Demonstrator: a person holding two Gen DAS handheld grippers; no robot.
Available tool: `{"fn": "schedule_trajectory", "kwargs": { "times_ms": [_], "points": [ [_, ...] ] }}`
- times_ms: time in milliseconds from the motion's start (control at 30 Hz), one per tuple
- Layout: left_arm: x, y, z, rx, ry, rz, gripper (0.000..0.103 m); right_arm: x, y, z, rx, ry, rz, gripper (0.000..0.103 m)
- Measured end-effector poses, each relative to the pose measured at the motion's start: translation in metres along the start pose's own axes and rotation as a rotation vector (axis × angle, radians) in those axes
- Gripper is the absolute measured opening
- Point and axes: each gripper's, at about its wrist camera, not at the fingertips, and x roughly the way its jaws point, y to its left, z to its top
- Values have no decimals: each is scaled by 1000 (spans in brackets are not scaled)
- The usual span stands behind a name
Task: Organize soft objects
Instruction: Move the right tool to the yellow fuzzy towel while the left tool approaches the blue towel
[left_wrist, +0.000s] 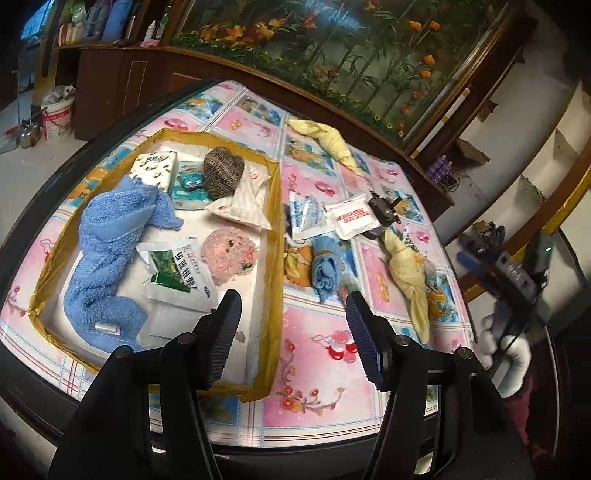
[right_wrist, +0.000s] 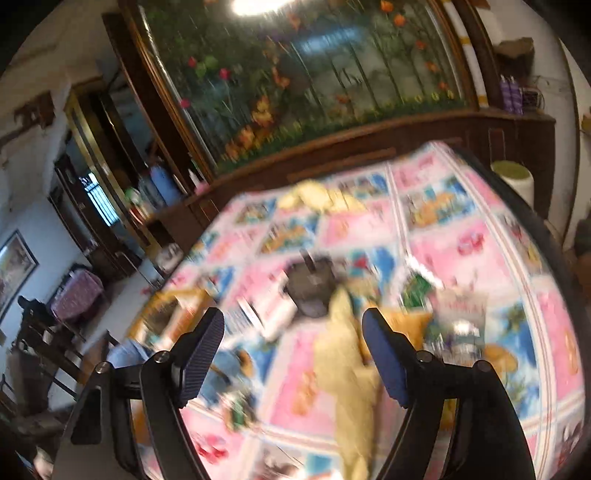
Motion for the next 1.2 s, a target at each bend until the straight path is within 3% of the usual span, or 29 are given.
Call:
{"fn": "schedule_trajectory", "kwargs": {
  "times_ms": [100,200,233,333,433,600,833,1200],
  "points": [
    [-16,-17,-1,73,-101,-53,59,9,-24,-19,41,41,-30,77],
    [-18,-35,-3,119,-136,-149,84,13,-36,-26,73,51,-43,77],
    [-12,-41,-5,134,-106,-171,84,13,-38,-26,70,43,-55,77],
    [22,-61,-13,196,34,-86,84,9,-40,-26,43,7,-102,77],
    [49,-74,-23,207,122,-94,84,9,-46,-28,48,-15,-119,77],
    [81,-91,-38,269,200,-64,84,17,-58,-30,92,13,-97,77],
    [118,-86,-52,267,305,25,84,22,-53,-33,70,43,-77,77],
    [123,-94,-60,343,254,99,89,23,-53,-35,78,56,-88,77]
  ]
}}
